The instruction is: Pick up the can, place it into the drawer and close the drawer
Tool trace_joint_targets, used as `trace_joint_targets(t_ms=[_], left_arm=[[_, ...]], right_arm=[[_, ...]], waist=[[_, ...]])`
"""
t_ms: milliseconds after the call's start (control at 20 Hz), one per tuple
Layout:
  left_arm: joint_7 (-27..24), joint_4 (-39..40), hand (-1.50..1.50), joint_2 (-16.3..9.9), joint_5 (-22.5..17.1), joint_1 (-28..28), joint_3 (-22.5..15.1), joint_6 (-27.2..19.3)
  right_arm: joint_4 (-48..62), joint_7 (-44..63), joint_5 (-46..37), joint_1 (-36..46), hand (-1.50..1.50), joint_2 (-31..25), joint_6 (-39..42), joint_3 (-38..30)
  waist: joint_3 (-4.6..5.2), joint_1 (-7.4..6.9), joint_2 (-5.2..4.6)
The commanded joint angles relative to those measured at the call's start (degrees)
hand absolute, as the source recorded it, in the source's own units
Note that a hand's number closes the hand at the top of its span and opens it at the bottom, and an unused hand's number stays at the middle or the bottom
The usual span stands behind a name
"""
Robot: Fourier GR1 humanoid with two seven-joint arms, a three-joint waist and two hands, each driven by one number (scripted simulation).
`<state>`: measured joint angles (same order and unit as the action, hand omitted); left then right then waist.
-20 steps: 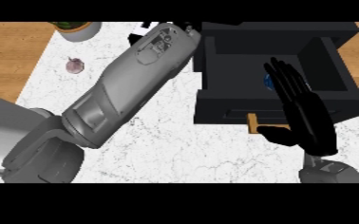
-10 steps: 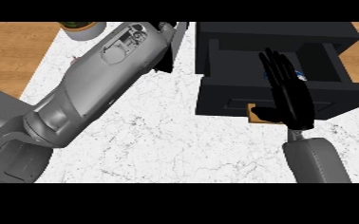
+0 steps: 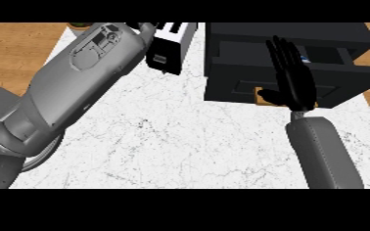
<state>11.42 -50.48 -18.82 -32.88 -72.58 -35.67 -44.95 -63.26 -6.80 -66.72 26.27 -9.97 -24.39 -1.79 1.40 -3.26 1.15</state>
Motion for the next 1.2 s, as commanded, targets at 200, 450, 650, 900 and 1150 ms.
trace_joint_targets(t_ms=[200,450,650,900,1150], left_arm=[[4.83,-9.47,-1.50,-6.72,0.85,5.00,0.14,1.63],[4.57,-12.88,-1.50,-7.65,2.62,9.46,0.07,0.51],[4.57,-17.42,-1.50,-7.34,2.71,13.20,-0.15,-0.14],[3.44,-22.32,-1.50,-9.24,3.84,18.65,-0.34,0.12],[4.12,-23.22,-1.50,-11.57,4.16,19.28,1.05,2.50]], right_arm=[[18.62,0.08,-1.40,10.65,-1.50,1.34,-9.20,-4.58],[29.57,1.26,-4.12,17.45,-1.50,3.24,-15.50,-5.62],[34.40,2.25,-3.24,24.17,-1.50,0.22,-16.22,-8.67],[40.14,-0.21,-2.79,28.37,-1.50,-1.56,-18.45,-10.15],[45.30,1.12,-3.34,33.93,-1.50,-2.34,-18.42,-11.38]], waist=[[-1.51,-0.74,-1.45],[-1.51,-0.71,-1.92],[-1.51,-1.65,-2.24],[-1.53,-2.08,-2.41],[-1.54,-2.10,-2.77]])
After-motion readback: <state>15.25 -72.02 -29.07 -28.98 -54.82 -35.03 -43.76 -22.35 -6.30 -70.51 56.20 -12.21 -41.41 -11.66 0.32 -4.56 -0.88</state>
